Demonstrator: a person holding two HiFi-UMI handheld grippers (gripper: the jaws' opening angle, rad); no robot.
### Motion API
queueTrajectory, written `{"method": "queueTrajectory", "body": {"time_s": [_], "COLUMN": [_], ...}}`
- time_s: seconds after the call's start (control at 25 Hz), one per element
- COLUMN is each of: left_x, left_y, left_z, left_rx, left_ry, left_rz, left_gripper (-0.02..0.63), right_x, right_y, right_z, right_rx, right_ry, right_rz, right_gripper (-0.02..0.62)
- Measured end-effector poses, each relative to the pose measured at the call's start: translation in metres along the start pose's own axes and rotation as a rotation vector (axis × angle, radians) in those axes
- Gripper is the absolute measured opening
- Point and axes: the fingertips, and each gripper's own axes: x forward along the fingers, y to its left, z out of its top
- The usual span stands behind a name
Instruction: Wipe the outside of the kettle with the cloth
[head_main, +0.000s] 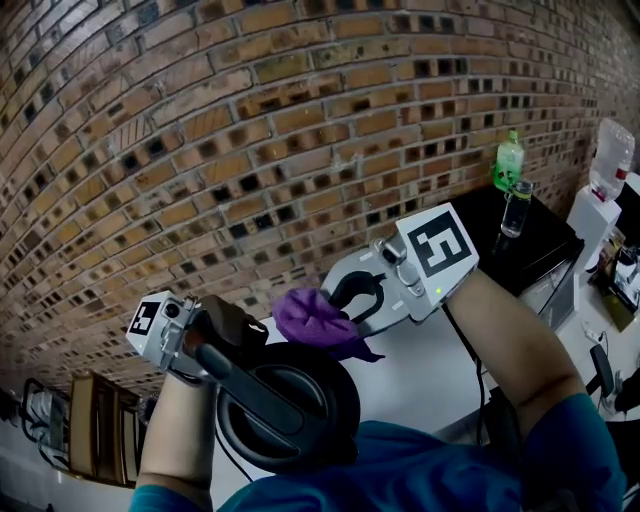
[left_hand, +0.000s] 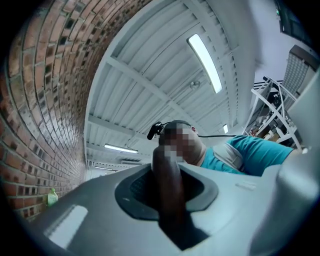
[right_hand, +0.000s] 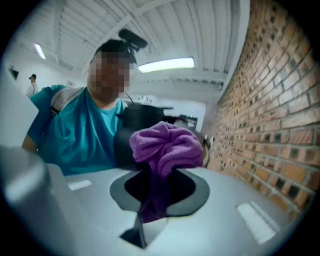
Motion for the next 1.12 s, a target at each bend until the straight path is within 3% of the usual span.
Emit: {"method": "queueTrajectory", "body": {"time_s": [0.08, 0.16, 0.32, 0.44, 0.56, 0.64, 0.84, 1.0, 1.12], "left_x": [0.004, 0.006, 0.004, 0.001, -0.003, -0.004, -0.001, -0.007, -0.018], "left_y": [0.0, -0.001, -0.001, -0.001, 0.003, 0.005, 0.009, 0.016, 0.024], "left_z": [-0.001, -0.003, -0.009, -0.013, -0.016, -0.019, -0.018, -0.012, -0.014], "left_rx": [-0.002, -0.011, -0.027, -0.026, -0.025, -0.023, 0.009, 0.033, 0.075], "left_ry": [0.002, 0.004, 0.006, 0.02, 0.038, 0.041, 0.024, -0.002, 0.044], "left_rz": [-0.011, -0.023, -0.014, 0.008, 0.036, 0.046, 0.075, 0.148, 0.285], "left_gripper": [0.095, 0.098, 0.098, 0.094, 0.094, 0.093, 0.096, 0.1, 0.097], "right_x": [0.017, 0.032, 0.043, 0.022, -0.005, -0.011, 0.012, 0.022, -0.002], "right_y": [0.005, 0.011, 0.016, 0.008, 0.0, -0.003, -0.001, 0.015, 0.013], "right_z": [-0.032, -0.058, -0.096, -0.083, -0.029, -0.006, -0.045, -0.095, -0.106], "right_rx": [0.067, 0.11, 0.136, 0.081, 0.027, 0.007, 0.073, 0.157, 0.13], "right_ry": [0.062, 0.062, 0.096, 0.07, -0.084, -0.099, -0.026, 0.019, 0.028], "right_rz": [0.044, 0.084, 0.097, 0.055, -0.007, -0.023, 0.013, 0.005, -0.103], "right_gripper": [0.064, 0.064, 0.064, 0.064, 0.064, 0.064, 0.063, 0.064, 0.064]}}
